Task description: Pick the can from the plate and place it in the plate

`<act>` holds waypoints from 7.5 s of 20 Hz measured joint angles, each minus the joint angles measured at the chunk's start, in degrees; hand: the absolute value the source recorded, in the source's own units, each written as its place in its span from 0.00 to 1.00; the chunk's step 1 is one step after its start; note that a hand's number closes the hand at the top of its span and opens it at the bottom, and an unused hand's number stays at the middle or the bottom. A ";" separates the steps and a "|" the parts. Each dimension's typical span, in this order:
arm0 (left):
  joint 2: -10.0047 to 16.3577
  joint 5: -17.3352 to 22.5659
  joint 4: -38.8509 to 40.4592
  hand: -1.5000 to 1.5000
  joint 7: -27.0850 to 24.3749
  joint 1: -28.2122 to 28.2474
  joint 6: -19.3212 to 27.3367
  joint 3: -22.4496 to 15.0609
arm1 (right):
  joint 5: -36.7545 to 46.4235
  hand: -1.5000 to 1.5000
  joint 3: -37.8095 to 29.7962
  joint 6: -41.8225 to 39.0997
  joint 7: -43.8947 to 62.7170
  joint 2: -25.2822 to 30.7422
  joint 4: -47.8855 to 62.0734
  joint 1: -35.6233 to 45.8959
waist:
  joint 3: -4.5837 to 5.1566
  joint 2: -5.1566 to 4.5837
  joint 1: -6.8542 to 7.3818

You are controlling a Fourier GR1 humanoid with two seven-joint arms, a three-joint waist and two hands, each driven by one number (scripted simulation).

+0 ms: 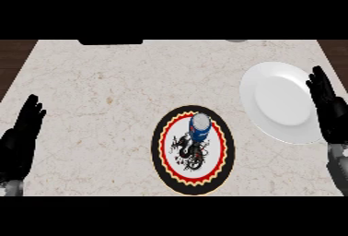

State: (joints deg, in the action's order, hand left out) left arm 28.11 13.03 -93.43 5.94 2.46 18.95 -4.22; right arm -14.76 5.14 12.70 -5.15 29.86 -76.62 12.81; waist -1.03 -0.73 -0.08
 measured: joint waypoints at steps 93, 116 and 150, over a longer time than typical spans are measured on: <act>-12.57 -7.25 13.60 0.50 2.59 -10.48 -14.27 5.46 | 62.86 1.00 15.66 -19.70 -14.01 -27.11 38.67 28.25 | 1.14 1.89 -2.35; -13.28 -8.04 13.59 0.50 2.80 -11.45 -15.58 5.73 | 70.48 1.00 1.77 7.33 26.34 -22.44 -5.91 10.53 | 1.05 0.98 -0.71; -15.42 -10.43 13.74 0.50 2.60 -11.73 -16.93 7.10 | 36.64 0.00 -24.44 -7.09 -18.65 -9.61 23.22 18.61 | 1.04 0.98 -0.28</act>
State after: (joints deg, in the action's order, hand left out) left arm 12.70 2.60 -79.69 8.54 -9.28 2.03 2.89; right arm 21.88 -19.29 5.61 -23.79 20.25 -53.40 31.42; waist 0.01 0.25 -0.36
